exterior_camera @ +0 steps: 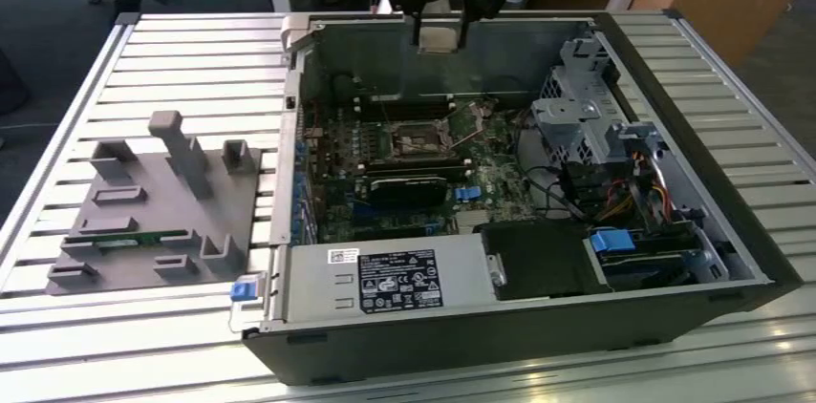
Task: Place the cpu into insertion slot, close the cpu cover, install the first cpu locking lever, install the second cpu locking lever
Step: 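Place the cpu into insertion slot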
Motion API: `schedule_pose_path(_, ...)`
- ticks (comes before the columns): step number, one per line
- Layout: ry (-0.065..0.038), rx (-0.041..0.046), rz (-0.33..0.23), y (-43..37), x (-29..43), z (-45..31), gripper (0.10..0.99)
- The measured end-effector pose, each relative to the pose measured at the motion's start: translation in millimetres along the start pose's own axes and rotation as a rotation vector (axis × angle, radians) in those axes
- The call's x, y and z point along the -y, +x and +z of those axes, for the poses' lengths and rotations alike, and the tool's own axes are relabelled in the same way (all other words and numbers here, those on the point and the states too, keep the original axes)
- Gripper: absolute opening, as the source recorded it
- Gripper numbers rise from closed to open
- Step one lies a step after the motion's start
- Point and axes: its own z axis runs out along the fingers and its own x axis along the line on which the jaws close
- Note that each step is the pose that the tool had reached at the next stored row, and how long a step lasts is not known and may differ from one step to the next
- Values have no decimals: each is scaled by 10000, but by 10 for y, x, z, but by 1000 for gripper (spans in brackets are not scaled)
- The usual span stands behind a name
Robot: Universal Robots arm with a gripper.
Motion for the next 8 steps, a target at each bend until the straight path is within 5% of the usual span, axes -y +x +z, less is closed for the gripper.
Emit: schedule_pose_path(8, -17, 124, 1432, 0, 2, 21, 541)
